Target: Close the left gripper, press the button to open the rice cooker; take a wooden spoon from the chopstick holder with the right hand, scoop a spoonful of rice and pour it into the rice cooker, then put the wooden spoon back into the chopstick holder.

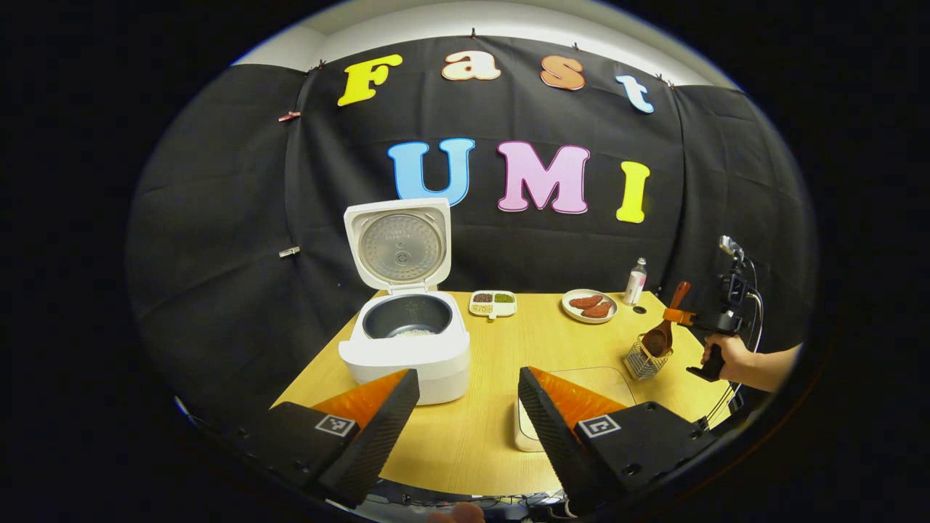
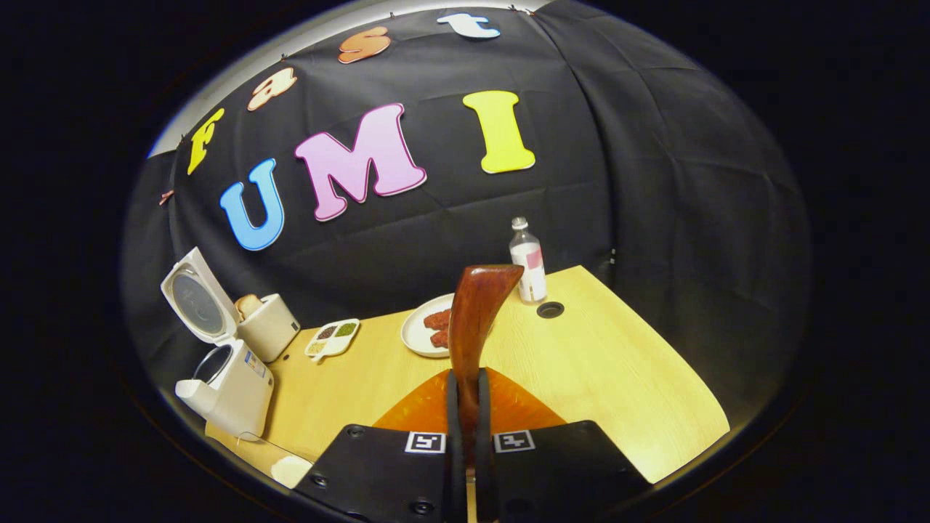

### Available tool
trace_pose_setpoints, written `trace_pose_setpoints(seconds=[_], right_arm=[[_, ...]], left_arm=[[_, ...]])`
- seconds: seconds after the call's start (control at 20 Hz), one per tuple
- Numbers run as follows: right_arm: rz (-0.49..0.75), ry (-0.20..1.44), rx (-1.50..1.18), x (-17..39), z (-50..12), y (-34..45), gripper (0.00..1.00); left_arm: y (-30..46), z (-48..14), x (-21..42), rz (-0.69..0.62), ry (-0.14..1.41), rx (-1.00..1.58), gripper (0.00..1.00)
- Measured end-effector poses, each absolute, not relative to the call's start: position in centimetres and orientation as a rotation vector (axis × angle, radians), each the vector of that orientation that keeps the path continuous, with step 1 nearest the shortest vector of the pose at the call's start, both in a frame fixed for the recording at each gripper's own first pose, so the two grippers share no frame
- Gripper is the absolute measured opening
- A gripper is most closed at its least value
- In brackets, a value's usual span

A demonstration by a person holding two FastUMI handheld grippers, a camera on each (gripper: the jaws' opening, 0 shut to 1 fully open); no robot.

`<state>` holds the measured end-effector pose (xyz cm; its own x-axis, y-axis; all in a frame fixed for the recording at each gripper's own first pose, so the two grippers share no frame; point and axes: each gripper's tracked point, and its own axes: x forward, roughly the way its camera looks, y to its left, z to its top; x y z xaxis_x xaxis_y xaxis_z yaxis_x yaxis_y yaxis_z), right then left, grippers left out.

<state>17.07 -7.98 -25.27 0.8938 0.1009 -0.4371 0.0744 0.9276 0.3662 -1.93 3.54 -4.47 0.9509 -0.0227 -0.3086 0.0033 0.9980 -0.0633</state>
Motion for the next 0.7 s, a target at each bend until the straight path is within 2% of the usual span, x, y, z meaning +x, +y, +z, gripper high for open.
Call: trace_pose_setpoints(seconds=[0.25, 0.45, 0.55, 0.6, 0.65, 0.7], right_arm=[[0.016, 0.511, 0.38, 17.0, -27.7, -7.5, 0.1], [0.009, 0.534, 0.399, 16.5, -27.9, -8.3, 0.16], [-0.008, 0.537, 0.413, 16.3, -27.7, -9.0, 0.23], [-0.013, 0.545, 0.43, 15.8, -27.5, -9.4, 0.21], [-0.014, 0.549, 0.44, 15.5, -27.4, -9.6, 0.27], [-0.016, 0.548, 0.44, 15.2, -27.1, -10.0, 0.44]], left_arm=[[4.0, -4.5, -1.8, 0.003, 0.326, -0.059, 0.95], [4.2, -4.3, -1.5, 0.008, 0.323, -0.061, 0.95], [4.2, -4.2, -1.2, 0.007, 0.317, -0.066, 0.95], [4.3, -3.9, -1.0, 0.007, 0.307, -0.065, 0.95], [4.5, -3.5, -0.8, 0.008, 0.297, -0.065, 0.95], [4.7, -3.1, -0.5, 0.009, 0.286, -0.065, 0.95]])
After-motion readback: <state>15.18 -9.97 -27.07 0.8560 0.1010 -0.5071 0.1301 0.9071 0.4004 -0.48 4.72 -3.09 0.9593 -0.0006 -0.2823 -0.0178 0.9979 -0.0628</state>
